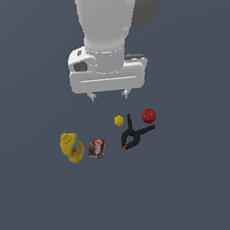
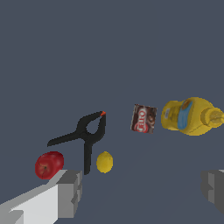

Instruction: Pick up a designated object from a clutter of objects.

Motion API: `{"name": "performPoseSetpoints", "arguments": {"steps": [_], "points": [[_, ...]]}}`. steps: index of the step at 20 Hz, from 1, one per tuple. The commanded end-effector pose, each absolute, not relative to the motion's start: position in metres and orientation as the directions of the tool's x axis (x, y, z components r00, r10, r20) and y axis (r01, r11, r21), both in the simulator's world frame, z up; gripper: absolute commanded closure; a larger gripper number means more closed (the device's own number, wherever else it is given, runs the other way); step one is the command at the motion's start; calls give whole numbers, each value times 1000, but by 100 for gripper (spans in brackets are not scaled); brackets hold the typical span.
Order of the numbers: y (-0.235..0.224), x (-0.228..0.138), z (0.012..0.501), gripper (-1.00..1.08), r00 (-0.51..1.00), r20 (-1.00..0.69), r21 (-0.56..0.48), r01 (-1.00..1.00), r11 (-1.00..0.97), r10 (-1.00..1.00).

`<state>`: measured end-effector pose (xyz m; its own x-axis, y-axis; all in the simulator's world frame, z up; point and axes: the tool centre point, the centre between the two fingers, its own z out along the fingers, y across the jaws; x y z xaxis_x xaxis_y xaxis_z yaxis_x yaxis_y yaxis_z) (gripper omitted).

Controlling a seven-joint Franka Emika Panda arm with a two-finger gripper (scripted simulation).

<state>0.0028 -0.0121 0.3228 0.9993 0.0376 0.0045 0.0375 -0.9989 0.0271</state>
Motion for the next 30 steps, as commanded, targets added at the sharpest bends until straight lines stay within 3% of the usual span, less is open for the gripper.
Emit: {"name": "performPoseSetpoints", "arguments": {"steps": [1,18,30], "points": [[-12,3,323,-92,999,5,27,37,-999,38],[3,8,334,-92,997,45,47,62,-997,64],[2,-1,272,-92,981,27,57,190,-980,192]]}}
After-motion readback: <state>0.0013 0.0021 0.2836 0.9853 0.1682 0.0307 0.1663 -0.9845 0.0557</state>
